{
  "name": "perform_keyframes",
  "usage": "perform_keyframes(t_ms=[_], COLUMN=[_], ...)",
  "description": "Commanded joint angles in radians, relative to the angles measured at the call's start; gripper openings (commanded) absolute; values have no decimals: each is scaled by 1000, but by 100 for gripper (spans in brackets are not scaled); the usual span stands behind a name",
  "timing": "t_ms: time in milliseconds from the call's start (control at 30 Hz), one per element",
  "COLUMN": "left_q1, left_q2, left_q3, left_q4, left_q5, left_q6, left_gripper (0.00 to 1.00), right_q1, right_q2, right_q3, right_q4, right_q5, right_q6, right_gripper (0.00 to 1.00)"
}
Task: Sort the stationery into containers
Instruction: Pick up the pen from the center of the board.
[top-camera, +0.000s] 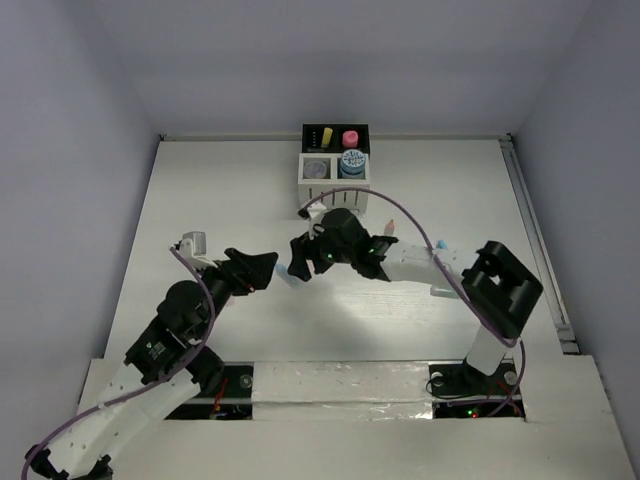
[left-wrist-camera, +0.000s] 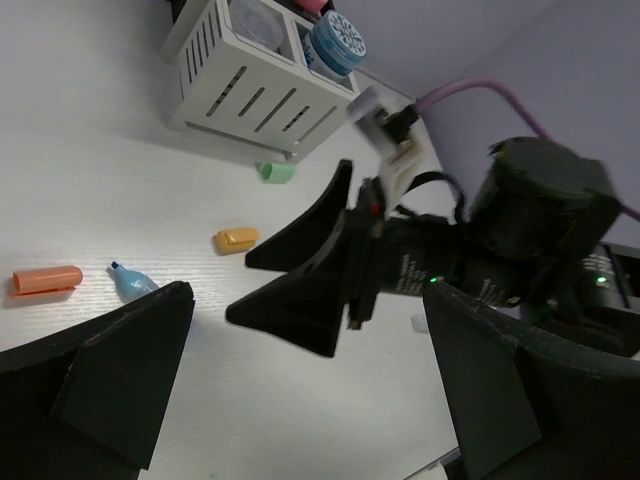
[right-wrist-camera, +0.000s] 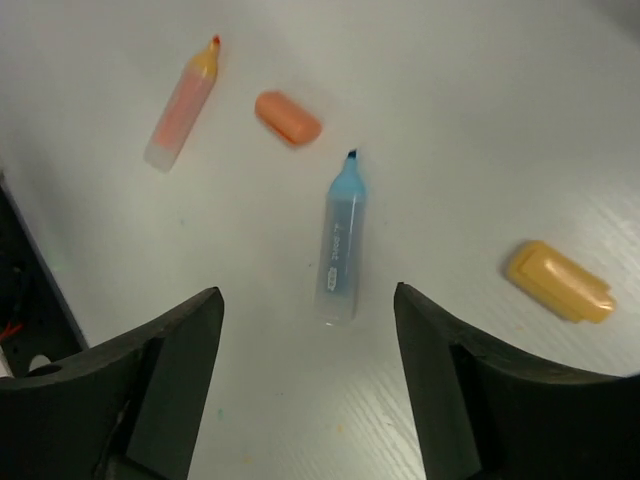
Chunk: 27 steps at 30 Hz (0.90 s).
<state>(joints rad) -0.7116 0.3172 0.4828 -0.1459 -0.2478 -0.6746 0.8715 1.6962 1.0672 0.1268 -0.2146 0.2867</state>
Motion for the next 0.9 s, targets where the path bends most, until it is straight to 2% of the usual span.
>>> perform_keyframes(t_ms=[0, 300, 500, 667, 733, 767, 800, 867], left_q1=[-3, -3, -3, -3, -3, -3, -3, -3], left_q2=[-70, -92, -86, -90, -92, -92, -92, -92], left_q3=[-7, -1, -6, -7, -10, -12, -15, -29], left_q4=[-55, -72, -61, -60, -60, -60, -60, -49], left_q5=[-38, -67, -61, -59, -56, -53, -48, -31], left_q6=[-45, -52, -46, -48, -51, -51, -55, -63], left_gripper=[99, 99, 97, 93, 91, 89, 88, 88], right_q1=[37, 101, 130, 139, 139, 139, 139, 139], right_q2=[74, 318, 399, 437, 448, 460, 465, 465], right_q3=[95, 372, 453, 479, 484, 494, 499, 502], right_q4=[-96, -286, -352, -365, -369, -374, -381, -375], right_q5=[60, 205, 270, 265, 262, 264, 270, 307], right_q6=[-32, -107, -123, -116, -113, -113, -112, -93], right_gripper=[77, 76, 67, 60, 53, 46, 31, 22])
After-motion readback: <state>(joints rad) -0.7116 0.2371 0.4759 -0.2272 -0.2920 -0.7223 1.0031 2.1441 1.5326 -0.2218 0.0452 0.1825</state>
